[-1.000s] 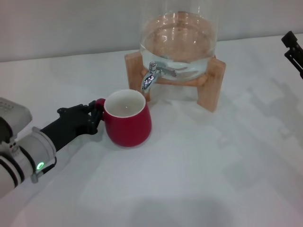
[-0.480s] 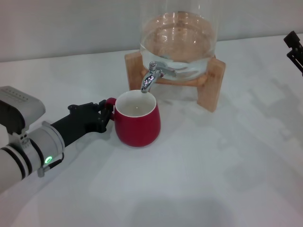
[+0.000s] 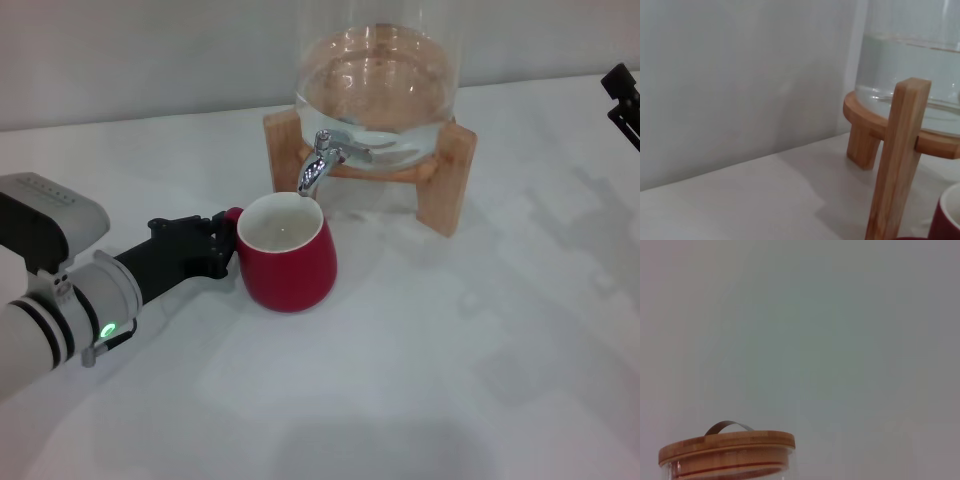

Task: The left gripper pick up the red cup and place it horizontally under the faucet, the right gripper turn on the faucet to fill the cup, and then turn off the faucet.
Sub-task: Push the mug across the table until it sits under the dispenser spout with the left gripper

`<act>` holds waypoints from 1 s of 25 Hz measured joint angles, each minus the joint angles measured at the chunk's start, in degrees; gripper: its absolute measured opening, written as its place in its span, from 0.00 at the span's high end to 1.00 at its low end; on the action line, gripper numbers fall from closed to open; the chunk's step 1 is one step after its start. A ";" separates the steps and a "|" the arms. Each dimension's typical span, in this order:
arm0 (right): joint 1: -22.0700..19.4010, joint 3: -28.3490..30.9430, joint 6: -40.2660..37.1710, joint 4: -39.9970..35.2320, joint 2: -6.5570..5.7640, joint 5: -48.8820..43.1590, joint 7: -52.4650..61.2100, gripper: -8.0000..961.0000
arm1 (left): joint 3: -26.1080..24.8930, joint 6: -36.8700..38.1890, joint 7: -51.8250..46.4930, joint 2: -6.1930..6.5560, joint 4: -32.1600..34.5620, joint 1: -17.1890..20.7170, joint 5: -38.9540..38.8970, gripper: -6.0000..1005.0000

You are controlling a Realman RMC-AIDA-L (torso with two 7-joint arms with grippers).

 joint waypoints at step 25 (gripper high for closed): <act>-0.05 0.29 0.04 0.00 -0.19 0.00 0.04 0.11 | -0.39 -3.32 0.61 0.04 2.68 -2.20 2.57 0.87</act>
